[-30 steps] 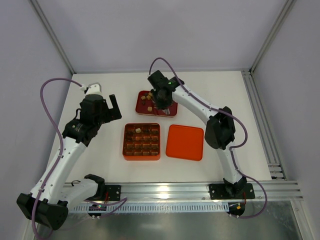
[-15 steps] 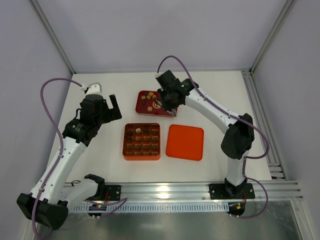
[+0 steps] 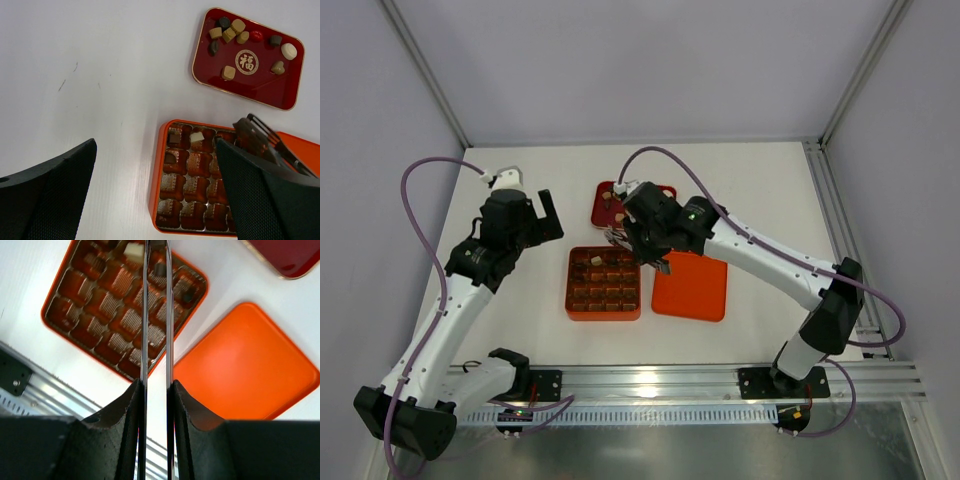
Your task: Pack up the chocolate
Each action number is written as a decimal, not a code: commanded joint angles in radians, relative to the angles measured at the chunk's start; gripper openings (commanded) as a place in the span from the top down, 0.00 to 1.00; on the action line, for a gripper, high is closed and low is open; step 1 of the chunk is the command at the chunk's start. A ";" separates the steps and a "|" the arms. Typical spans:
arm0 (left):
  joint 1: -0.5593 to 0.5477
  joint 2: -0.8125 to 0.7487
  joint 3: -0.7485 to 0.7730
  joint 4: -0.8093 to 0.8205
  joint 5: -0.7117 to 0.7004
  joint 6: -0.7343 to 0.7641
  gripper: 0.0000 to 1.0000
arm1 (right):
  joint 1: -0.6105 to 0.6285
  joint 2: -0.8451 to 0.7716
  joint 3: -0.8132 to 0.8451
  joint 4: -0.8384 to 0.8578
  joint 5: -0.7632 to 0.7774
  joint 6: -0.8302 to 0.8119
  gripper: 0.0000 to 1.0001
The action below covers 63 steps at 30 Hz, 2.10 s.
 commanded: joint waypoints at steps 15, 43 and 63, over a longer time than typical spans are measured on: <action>0.008 -0.004 -0.006 0.045 0.002 -0.005 0.00 | 0.176 -0.006 -0.081 0.071 -0.013 0.093 0.74; 0.011 -0.002 -0.011 0.046 0.005 -0.005 0.00 | 0.205 0.012 -0.056 0.047 0.013 0.084 0.57; 0.013 -0.002 -0.013 0.048 0.016 -0.006 0.00 | -0.121 0.041 0.076 -0.001 0.067 -0.038 0.57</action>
